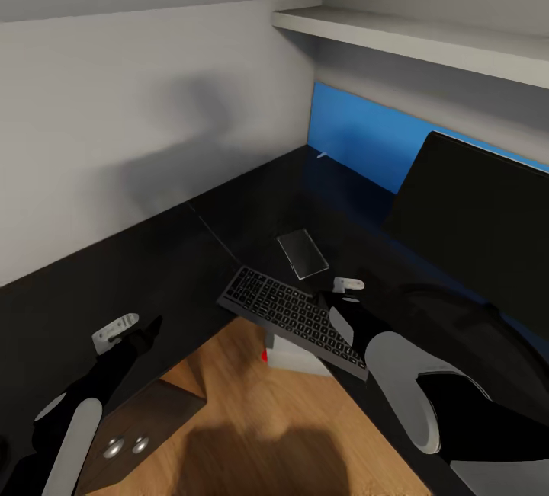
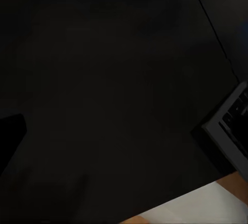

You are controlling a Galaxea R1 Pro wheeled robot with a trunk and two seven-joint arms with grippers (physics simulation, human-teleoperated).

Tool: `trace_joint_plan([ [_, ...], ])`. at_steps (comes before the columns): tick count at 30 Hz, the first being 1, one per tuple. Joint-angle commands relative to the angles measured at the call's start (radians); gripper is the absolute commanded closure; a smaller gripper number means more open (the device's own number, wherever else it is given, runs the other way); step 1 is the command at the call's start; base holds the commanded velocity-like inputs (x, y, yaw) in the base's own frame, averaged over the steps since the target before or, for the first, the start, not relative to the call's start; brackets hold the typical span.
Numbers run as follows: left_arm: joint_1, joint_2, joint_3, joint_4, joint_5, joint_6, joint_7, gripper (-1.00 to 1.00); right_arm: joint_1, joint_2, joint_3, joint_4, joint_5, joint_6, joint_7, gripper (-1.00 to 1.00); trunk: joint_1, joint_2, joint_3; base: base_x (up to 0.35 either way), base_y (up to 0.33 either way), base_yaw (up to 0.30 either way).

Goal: In the bedroom, organize the workspace by keeping the computer under the desk, ensuring the monitor is on the desk, placing the keyboard on the desk next to the monitor, placing the mouse on the desk next to the keyboard, moving the folder from the swivel chair onto the desk next to the mouse, stacking the notebook on top of the folder with the pen on top of the notebook, and positioning the swivel chair next to the desk.

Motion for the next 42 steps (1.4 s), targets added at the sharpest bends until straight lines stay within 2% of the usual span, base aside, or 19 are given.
trace_joint_plan([
  [1, -0.001, 0.000, 0.000, -0.002, 0.011, 0.005, 0.008, -1.00, 0.000, 0.000, 0.000, -0.002, -0.009, 0.004, -0.004, -1.00, 0.001, -0.002, -0.002, -0.009, 0.007, 0.000],
  [25, -0.001, 0.000, 0.000, -0.002, 0.012, 0.005, 0.008, -1.00, 0.000, 0.003, -0.001, -0.002, -0.017, 0.002, -0.001, -1.00, 0.001, -0.002, -0.002, -0.027, 0.012, 0.000],
  [28, -0.001, 0.000, 0.000, -0.002, 0.012, 0.005, 0.008, -1.00, 0.000, 0.003, -0.002, -0.002, -0.028, 0.003, -0.001, -1.00, 0.001, -0.002, -0.002, 0.000, 0.000, 0.000],
  [38, -0.001, 0.000, 0.000, -0.002, 0.012, 0.005, 0.008, -1.00, 0.000, 0.000, -0.002, -0.004, -0.119, 0.005, 0.002, -1.00, 0.001, -0.002, -0.002, 0.000, 0.000, 0.000],
  [42, -0.001, 0.000, 0.000, -0.002, 0.012, 0.005, 0.008, -1.00, 0.000, -0.001, -0.002, -0.005, -0.138, 0.008, 0.002, -1.00, 0.001, -0.002, -0.002, 0.000, 0.000, 0.000],
])
